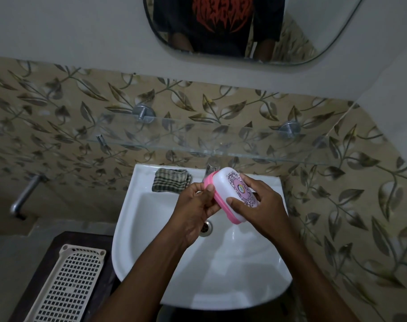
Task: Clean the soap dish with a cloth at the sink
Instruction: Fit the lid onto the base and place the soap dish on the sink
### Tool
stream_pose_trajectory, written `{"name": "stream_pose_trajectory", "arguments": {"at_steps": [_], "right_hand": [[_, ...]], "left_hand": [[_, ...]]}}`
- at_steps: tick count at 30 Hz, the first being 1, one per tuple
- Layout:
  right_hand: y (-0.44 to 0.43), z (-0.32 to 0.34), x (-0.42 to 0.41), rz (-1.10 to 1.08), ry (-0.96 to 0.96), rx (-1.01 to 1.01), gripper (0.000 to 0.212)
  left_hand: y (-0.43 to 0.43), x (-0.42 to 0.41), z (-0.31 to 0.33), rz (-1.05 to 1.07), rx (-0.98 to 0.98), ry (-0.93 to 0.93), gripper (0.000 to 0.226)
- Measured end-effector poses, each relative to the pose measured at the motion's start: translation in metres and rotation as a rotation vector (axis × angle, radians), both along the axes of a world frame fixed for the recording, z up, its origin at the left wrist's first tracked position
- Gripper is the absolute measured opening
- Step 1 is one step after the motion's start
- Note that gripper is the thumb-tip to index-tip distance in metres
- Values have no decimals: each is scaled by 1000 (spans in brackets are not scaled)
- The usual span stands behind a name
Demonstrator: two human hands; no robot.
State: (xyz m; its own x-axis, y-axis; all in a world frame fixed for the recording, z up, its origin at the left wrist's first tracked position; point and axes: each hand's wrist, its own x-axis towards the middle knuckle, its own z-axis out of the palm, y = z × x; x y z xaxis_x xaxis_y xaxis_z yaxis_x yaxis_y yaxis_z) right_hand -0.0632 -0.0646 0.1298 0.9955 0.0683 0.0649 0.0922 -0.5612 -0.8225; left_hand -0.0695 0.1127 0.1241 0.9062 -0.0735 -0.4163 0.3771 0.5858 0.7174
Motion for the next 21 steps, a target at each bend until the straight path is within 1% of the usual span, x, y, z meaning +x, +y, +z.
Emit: {"name": "stream_pose_trajectory", "arguments": {"at_steps": [2, 7, 12, 17, 21], "right_hand": [[1, 0, 0, 6, -3, -5, 89], [2, -1, -1, 21, -22, -18, 87], [4, -4, -4, 8, -36, 18, 86], [4, -5, -4, -10, -56, 41, 84], [5, -6, -3, 12, -36, 14, 85]], "left_hand": [[0, -1, 0, -16, 8, 2, 13], [4, -2, 2, -52, 33, 27, 12], [7, -1, 6, -70, 45, 46, 10], [8, -1, 6, -72, 36, 53, 14], [7, -1, 7, -78, 40, 38, 9]]}}
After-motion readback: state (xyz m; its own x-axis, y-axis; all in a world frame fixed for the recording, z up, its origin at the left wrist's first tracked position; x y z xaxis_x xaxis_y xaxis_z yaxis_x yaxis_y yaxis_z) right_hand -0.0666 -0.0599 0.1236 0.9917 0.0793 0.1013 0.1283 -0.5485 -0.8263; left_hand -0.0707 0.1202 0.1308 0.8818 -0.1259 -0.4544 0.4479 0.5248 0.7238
